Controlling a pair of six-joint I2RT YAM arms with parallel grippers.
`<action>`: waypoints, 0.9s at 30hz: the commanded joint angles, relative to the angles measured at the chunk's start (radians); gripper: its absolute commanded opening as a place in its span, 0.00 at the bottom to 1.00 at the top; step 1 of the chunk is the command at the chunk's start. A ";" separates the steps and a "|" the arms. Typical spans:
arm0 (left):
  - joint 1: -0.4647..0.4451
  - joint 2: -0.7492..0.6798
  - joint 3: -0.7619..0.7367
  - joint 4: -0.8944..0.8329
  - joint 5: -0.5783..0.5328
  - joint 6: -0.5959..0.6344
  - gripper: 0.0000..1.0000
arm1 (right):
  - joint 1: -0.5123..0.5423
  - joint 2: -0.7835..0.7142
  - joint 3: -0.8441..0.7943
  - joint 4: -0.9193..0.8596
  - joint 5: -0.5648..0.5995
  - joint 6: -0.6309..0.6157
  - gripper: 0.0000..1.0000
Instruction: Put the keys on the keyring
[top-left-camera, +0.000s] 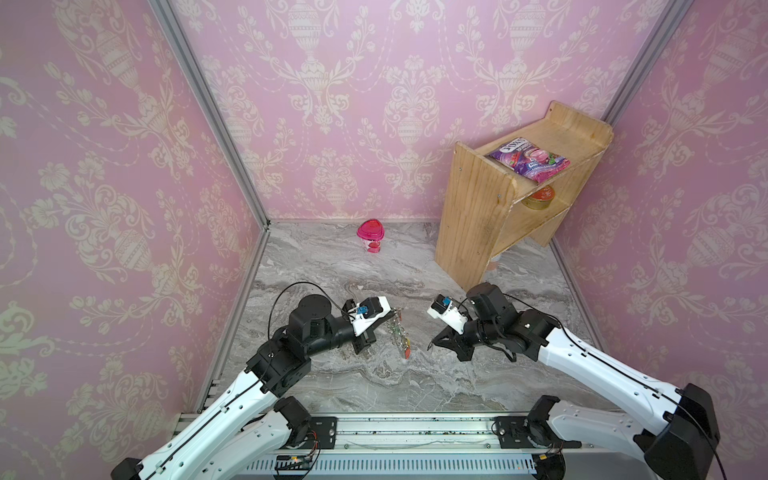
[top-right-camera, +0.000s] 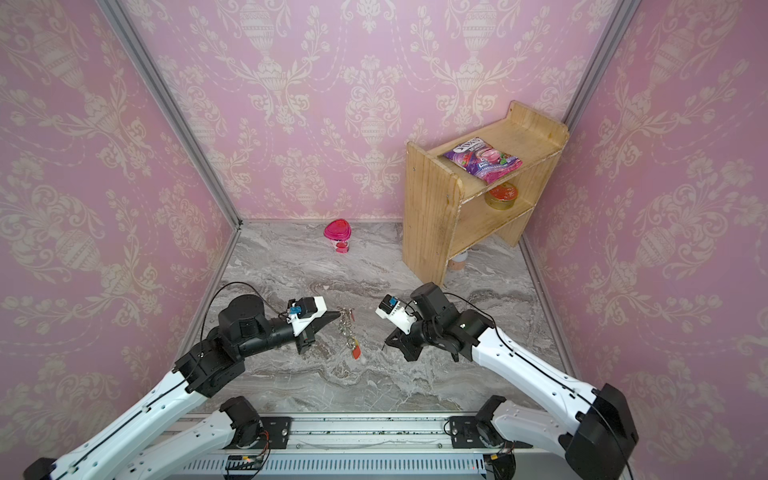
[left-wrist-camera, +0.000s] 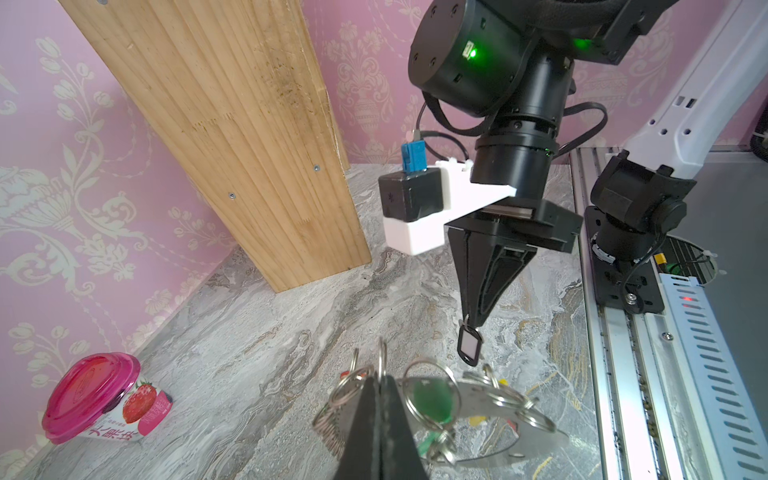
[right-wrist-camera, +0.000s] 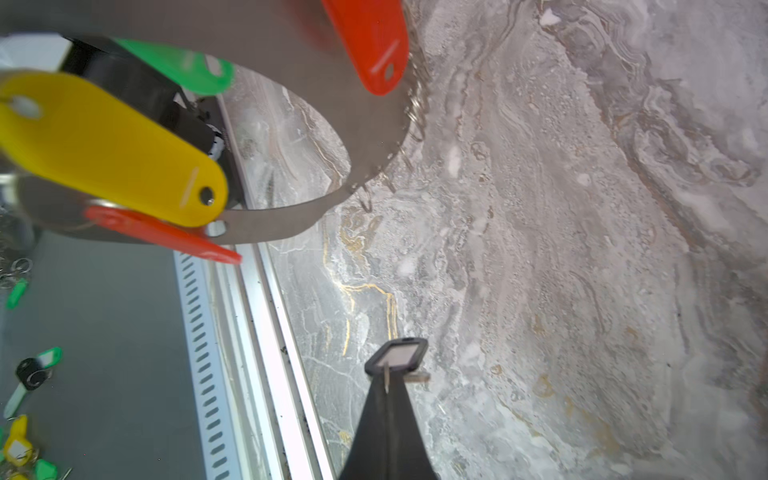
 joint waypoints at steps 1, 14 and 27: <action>0.006 0.009 0.012 0.023 0.048 -0.009 0.00 | -0.007 -0.062 -0.008 0.067 -0.131 -0.010 0.00; -0.012 0.047 0.031 0.058 0.054 0.038 0.00 | -0.009 -0.089 0.155 -0.024 -0.240 -0.092 0.00; -0.144 0.143 0.129 0.051 -0.141 0.273 0.00 | -0.009 -0.056 0.287 -0.035 -0.169 -0.044 0.00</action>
